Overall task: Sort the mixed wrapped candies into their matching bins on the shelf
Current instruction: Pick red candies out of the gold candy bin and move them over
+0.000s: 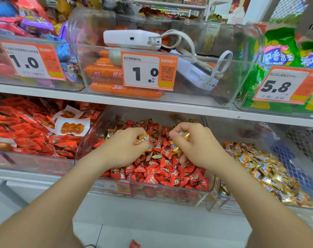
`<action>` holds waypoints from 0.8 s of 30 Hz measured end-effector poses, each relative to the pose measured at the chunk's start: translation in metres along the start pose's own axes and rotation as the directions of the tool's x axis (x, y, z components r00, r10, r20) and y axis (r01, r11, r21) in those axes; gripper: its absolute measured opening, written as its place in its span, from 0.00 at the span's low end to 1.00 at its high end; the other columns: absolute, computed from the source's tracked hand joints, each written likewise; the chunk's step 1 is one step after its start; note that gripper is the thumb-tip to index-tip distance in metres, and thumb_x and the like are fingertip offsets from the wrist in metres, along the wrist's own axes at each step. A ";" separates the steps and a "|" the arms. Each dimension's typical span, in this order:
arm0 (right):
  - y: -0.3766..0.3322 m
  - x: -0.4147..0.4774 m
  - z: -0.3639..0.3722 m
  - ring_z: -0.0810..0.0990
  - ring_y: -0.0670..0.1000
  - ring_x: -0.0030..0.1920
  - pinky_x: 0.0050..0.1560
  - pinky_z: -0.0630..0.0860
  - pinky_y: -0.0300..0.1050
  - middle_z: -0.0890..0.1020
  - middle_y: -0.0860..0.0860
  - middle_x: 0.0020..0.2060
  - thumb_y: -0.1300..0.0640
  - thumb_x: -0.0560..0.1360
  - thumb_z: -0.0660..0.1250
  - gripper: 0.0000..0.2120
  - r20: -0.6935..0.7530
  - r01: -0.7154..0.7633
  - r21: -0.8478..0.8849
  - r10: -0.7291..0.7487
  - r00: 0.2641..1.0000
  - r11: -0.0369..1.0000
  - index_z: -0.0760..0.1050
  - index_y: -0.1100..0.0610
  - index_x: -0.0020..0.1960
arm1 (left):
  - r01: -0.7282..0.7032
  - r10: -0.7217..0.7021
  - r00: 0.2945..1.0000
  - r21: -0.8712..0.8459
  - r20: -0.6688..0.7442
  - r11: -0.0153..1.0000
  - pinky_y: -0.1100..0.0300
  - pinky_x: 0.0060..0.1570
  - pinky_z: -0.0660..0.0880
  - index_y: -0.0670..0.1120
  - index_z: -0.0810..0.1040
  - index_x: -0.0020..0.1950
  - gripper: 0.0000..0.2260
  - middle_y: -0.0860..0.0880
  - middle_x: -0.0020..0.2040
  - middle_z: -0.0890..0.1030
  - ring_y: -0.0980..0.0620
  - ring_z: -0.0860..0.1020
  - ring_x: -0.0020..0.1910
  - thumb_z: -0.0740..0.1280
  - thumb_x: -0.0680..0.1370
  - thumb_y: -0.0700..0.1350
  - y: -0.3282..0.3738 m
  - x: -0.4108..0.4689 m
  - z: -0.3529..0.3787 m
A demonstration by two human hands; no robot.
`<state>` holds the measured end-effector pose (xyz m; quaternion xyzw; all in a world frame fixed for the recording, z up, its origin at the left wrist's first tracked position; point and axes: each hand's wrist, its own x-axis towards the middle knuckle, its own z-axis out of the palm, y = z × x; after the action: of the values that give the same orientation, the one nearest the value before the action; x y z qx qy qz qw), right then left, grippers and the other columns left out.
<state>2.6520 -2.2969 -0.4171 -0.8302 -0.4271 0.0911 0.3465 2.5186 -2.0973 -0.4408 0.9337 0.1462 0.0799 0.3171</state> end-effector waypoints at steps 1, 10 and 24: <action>0.001 0.001 0.000 0.85 0.49 0.28 0.33 0.80 0.48 0.84 0.53 0.27 0.44 0.85 0.64 0.09 0.018 -0.006 0.030 0.005 1.000 1.000 0.77 0.48 0.50 | 0.020 -0.020 1.000 0.031 -0.011 0.999 0.60 0.26 0.65 0.52 0.78 0.46 0.09 0.54 0.24 0.73 0.58 0.66 0.20 0.62 0.84 0.51 0.001 -0.002 0.000; 0.012 0.012 0.013 0.81 0.42 0.41 0.45 0.75 0.45 0.84 0.45 0.36 0.45 0.83 0.67 0.08 0.233 0.134 -0.211 -0.084 0.969 0.968 0.80 0.47 0.49 | 0.006 0.029 0.996 0.390 -0.085 0.921 0.53 0.35 0.72 0.56 0.66 0.47 0.14 0.52 0.32 0.76 0.52 0.75 0.34 0.61 0.82 0.65 0.004 -0.004 0.005; 0.001 0.008 0.030 0.78 0.55 0.57 0.57 0.79 0.55 0.71 0.48 0.52 0.40 0.82 0.67 0.17 0.336 0.209 -0.481 -0.041 0.941 0.851 0.76 0.42 0.69 | -0.042 0.019 0.998 0.447 0.055 0.894 0.53 0.39 0.76 0.56 0.79 0.61 0.12 0.54 0.33 0.75 0.53 0.78 0.38 0.65 0.80 0.58 -0.003 -0.002 0.006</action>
<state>2.6447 -2.2762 -0.4389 -0.8368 -0.5392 0.0823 0.0475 2.5176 -2.0992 -0.4476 0.9854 0.1381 0.0263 0.0960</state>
